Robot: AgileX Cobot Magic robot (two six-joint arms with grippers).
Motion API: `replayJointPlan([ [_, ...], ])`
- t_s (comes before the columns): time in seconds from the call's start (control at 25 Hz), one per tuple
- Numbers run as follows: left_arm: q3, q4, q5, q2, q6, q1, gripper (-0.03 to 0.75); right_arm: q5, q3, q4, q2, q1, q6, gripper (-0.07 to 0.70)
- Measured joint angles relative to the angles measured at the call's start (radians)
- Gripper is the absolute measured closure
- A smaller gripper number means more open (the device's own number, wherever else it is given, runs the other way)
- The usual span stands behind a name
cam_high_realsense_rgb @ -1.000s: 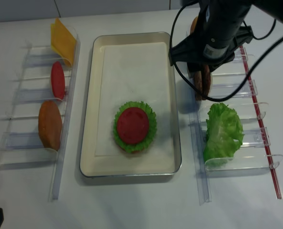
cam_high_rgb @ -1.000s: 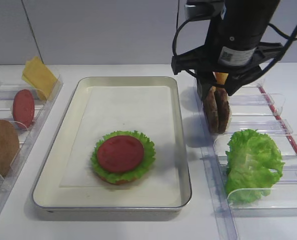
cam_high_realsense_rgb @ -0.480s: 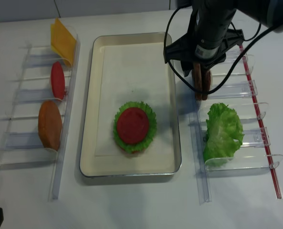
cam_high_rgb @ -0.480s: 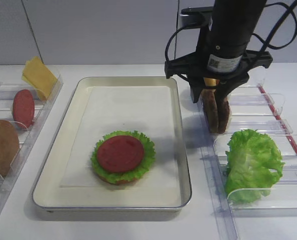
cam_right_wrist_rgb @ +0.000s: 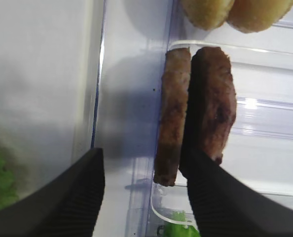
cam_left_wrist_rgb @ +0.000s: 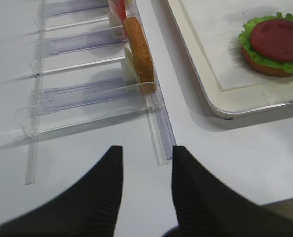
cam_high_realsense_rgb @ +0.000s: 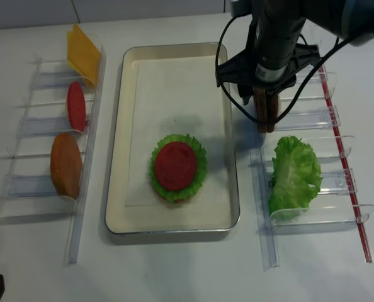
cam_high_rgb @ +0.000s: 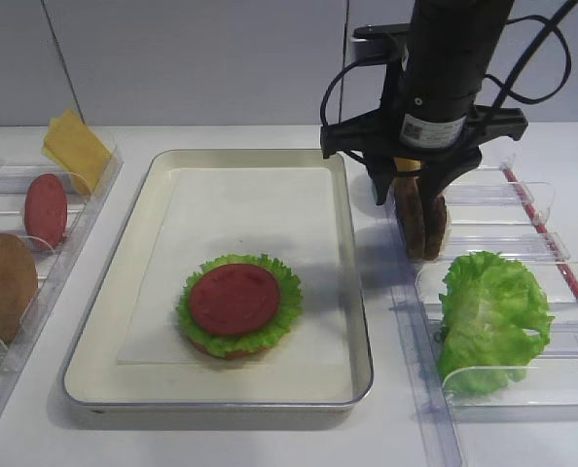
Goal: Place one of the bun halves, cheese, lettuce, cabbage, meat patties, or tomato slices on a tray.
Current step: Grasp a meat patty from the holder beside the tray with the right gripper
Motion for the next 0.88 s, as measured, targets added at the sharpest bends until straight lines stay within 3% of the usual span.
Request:
replayJointPlan([
  [0.88, 0.000, 0.000, 0.000, 0.000, 0.000, 0.000, 0.491, -0.016, 0.000, -0.032, 0.021, 0.000, 0.035, 0.239],
])
